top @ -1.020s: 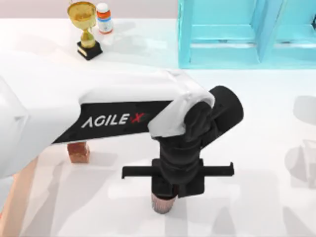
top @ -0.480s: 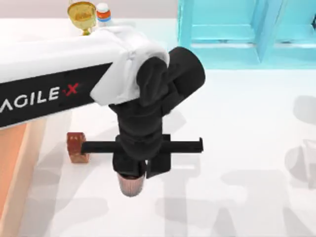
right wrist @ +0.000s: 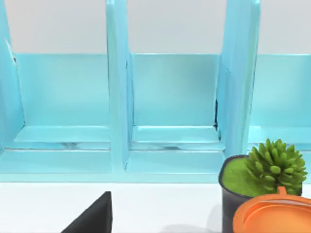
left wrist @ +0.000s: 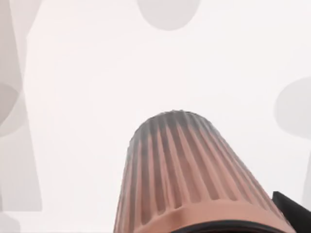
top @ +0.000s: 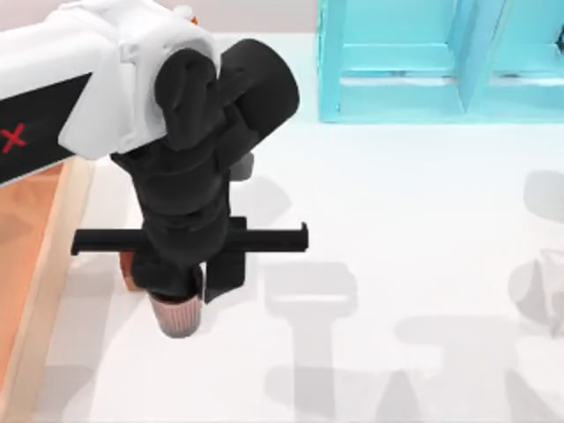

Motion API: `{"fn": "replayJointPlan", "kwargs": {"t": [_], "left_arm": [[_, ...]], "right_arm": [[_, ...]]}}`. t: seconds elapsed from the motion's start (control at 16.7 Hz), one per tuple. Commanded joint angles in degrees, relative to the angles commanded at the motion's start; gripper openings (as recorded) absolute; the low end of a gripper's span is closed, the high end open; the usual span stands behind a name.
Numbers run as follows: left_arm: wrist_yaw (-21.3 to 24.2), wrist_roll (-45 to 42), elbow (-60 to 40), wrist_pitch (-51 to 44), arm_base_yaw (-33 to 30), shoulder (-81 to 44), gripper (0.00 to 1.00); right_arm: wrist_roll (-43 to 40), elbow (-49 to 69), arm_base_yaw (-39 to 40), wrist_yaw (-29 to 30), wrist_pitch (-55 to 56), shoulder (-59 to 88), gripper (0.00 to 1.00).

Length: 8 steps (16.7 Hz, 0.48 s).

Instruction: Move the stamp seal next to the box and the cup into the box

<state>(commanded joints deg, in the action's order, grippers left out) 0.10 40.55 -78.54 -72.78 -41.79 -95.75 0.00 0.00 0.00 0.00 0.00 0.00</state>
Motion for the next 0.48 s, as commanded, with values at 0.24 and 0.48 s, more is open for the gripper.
{"fn": "replayJointPlan", "kwargs": {"t": [0.24,0.48], "left_arm": [[0.25,-1.97,-0.1,0.11,1.71,0.15,0.0],[1.33,-12.55,1.04,0.19,12.7,2.2,0.0]], "right_arm": [[0.0,0.0,0.0,0.0,0.0,0.0,1.0],[0.0,0.0,0.0,0.0,0.0,0.0,1.0]]}}
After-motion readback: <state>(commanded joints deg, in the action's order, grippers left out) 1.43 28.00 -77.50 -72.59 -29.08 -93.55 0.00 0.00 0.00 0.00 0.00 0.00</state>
